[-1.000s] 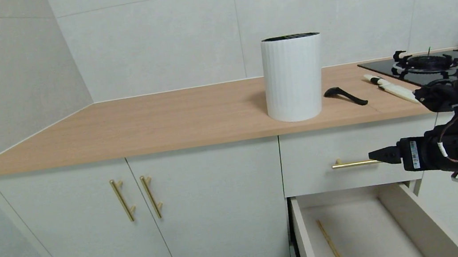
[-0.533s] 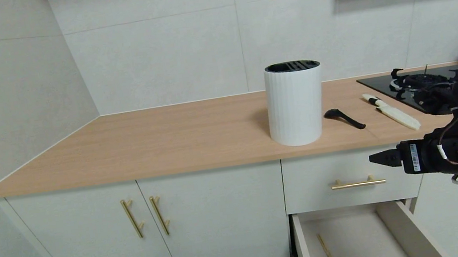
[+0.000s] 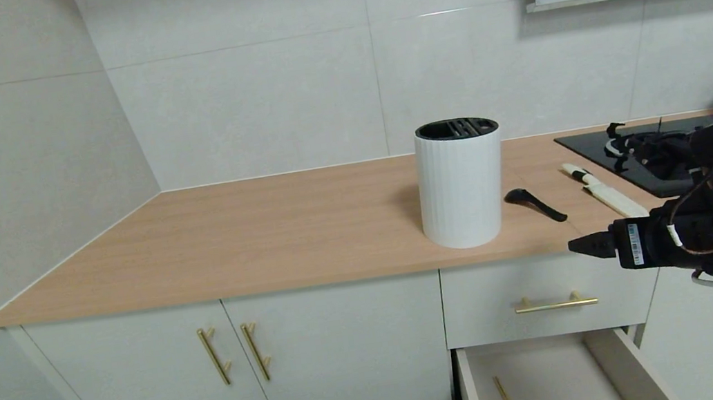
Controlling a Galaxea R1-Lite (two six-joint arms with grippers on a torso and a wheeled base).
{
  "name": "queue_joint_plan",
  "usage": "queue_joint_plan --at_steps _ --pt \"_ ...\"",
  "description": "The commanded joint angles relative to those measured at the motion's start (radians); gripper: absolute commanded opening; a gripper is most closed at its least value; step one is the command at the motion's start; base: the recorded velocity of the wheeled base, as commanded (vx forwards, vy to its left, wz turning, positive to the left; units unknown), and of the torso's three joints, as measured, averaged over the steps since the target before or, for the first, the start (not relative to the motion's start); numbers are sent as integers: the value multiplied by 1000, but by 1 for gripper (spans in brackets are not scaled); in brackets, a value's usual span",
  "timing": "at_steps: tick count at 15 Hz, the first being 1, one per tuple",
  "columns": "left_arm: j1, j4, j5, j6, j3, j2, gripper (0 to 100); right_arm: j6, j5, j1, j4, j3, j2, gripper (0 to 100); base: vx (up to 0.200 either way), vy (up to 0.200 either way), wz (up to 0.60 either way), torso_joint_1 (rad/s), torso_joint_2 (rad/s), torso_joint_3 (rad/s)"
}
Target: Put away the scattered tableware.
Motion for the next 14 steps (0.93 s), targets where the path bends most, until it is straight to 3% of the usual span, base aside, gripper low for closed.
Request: queue_joint_plan --at_steps 1,5,10,12,14 --pt "0 0 0 -1 0 1 100 -25 7 -35 -62 -38 83 100 0 0 0 0 0 0" --pt "0 0 -1 1 0 1 100 -48 67 -115 -136 -225 270 100 0 0 0 0 0 0" --pt "0 0 0 -1 0 1 100 -208 270 -255 -157 -553 540 100 0 0 0 0 0 0" --pt "0 0 0 -1 0 1 100 -248 302 -264 -159 -581 592 100 0 0 0 0 0 0" --pt "0 0 0 1 0 1 100 -298 354 -270 -166 -525 598 100 0 0 0 0 0 0"
